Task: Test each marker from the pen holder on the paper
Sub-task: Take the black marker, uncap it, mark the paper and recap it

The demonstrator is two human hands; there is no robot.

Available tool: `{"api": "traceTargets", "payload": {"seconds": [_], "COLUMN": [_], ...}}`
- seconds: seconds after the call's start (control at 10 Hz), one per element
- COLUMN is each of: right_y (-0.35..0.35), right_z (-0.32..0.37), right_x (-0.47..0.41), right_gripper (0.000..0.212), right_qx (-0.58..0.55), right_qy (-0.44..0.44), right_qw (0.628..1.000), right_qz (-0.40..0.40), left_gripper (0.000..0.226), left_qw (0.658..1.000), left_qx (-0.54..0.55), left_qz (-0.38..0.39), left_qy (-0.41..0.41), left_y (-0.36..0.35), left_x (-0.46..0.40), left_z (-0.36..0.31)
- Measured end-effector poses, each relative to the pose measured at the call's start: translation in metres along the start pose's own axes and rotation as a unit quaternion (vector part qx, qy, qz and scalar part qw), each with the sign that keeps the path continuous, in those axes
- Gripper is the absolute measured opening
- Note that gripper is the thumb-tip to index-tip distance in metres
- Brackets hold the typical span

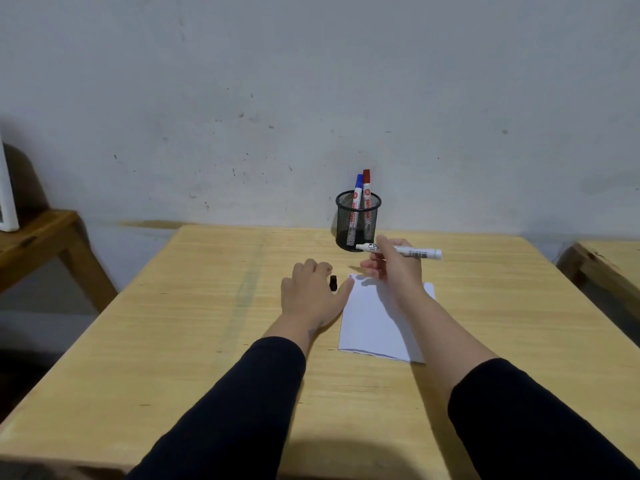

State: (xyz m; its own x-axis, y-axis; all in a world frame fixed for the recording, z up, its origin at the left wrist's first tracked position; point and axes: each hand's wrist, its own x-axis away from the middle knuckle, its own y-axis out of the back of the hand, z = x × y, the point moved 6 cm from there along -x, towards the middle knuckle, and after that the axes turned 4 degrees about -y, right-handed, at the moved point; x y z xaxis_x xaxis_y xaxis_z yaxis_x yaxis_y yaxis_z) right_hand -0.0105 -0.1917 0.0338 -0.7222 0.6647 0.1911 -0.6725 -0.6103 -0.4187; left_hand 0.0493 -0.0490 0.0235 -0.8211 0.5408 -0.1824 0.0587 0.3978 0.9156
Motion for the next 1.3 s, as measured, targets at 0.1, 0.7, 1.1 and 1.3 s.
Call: {"api": "traceTargets", "payload": {"seconds": [0.1,0.7,1.1,1.3], "right_y": [-0.005,-0.006,-0.004,-0.002], "right_z": [-0.009,-0.007,-0.014,-0.014], "right_x": [-0.001,0.001,-0.017,-0.015], "right_gripper": [0.007,0.025,0.027,0.029], "right_qx": [0.062,0.280,0.367,0.335], "right_qy": [0.011,0.113,0.155,0.135], "right_qw": [0.997,0.952,0.916,0.931], "right_qz": [0.034,-0.039,-0.056,-0.053], "left_gripper": [0.077,0.087,0.086,0.086], "left_qw": [0.999,0.994,0.994,0.995], "left_qx": [-0.036,-0.067,-0.065,-0.057], "left_qz": [0.023,0.084,0.082,0.081], "left_qy": [-0.025,-0.020,-0.017,-0.018], "left_y": [-0.016,-0.026,-0.024,-0.024], "left_x": [0.006,0.007,0.007,0.008], "left_z": [0.006,0.008,0.008,0.008]}}
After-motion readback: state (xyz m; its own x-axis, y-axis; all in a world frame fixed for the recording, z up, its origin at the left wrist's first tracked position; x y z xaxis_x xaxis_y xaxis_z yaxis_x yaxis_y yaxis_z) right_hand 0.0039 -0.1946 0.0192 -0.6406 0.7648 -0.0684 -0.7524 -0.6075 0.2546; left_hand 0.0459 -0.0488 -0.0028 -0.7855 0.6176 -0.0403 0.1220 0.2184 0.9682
